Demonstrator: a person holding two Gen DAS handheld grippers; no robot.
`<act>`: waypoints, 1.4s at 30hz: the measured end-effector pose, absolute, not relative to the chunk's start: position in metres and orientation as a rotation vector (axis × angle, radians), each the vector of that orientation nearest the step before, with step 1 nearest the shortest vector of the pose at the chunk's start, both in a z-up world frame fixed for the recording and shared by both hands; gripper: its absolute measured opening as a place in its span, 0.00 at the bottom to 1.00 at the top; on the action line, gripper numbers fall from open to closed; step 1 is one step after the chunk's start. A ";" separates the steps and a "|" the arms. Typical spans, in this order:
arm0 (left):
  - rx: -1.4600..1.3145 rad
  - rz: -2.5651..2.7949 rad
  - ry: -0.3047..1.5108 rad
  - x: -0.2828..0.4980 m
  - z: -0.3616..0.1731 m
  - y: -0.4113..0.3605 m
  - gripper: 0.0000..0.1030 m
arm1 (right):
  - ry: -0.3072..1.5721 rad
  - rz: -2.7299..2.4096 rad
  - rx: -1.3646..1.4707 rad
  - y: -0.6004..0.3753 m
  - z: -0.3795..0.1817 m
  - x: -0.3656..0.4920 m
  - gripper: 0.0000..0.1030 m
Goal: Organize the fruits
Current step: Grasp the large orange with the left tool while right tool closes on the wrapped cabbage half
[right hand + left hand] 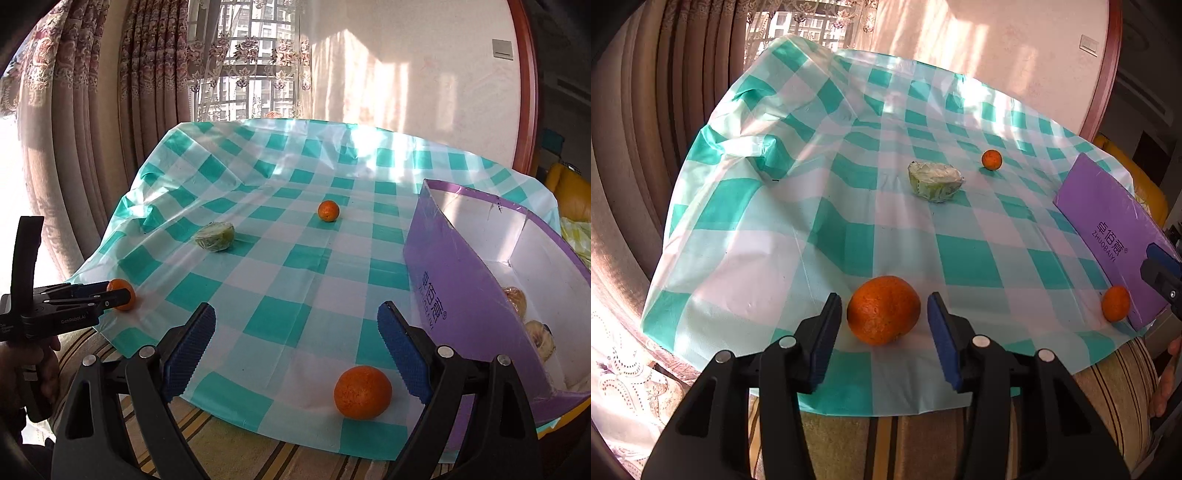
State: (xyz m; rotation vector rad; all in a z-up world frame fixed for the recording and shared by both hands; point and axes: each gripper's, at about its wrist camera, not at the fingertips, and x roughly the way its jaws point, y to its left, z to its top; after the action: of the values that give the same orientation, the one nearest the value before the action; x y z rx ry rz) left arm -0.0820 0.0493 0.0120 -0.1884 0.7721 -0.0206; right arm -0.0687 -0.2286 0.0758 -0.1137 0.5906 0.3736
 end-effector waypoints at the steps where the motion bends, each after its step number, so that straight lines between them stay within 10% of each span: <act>1: -0.181 -0.018 0.775 -0.081 0.011 0.048 0.40 | 0.595 0.375 -0.117 -0.227 0.075 -0.067 0.84; 42: -0.398 -0.222 0.670 -0.076 0.004 0.053 0.38 | 0.775 0.410 -0.145 -0.066 0.038 0.080 0.84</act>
State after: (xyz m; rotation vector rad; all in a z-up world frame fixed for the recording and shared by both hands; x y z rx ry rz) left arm -0.0762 0.0532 0.0040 -0.3978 0.6704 -0.2222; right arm 0.0795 -0.0662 0.0380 -0.1450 0.7746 0.4097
